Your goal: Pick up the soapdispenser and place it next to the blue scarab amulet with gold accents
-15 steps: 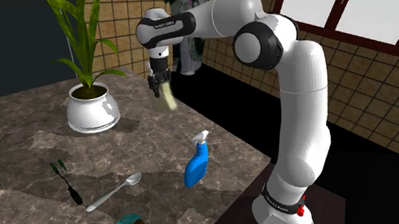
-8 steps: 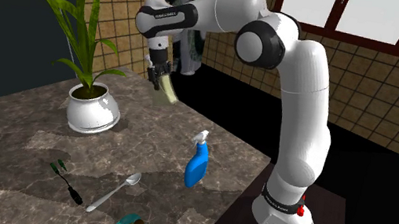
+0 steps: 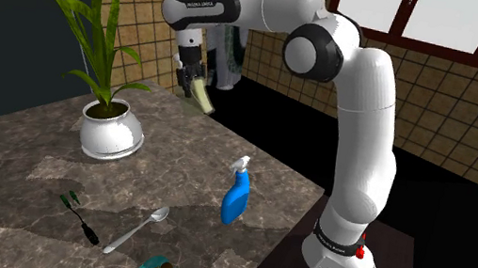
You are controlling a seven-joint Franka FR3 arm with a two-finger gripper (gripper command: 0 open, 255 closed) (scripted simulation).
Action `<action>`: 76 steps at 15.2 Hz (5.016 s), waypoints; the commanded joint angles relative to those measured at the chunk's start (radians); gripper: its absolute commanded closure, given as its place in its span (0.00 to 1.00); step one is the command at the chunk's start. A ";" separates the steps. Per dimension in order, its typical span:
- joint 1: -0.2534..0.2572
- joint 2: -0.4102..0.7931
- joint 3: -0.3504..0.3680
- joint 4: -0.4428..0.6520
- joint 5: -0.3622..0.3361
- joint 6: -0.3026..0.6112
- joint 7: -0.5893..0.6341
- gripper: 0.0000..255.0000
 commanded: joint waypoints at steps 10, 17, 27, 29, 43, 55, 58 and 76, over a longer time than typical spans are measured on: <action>-0.007 0.014 -0.001 0.172 0.001 -0.158 0.007 1.00; -0.014 0.050 -0.001 0.323 0.006 -0.273 0.011 1.00; 0.025 0.125 -0.021 0.624 -0.084 -0.476 0.078 0.00; 0.037 0.237 -0.034 0.887 -0.122 -0.620 0.094 0.00; 0.073 -0.006 -0.037 0.374 -0.147 -0.350 0.116 0.00; 0.073 -0.006 -0.037 0.374 -0.147 -0.350 0.116 1.00; 0.079 -0.035 -0.036 0.261 -0.146 -0.270 0.137 0.00; 0.093 0.045 -0.025 -0.206 -0.101 0.245 0.264 0.00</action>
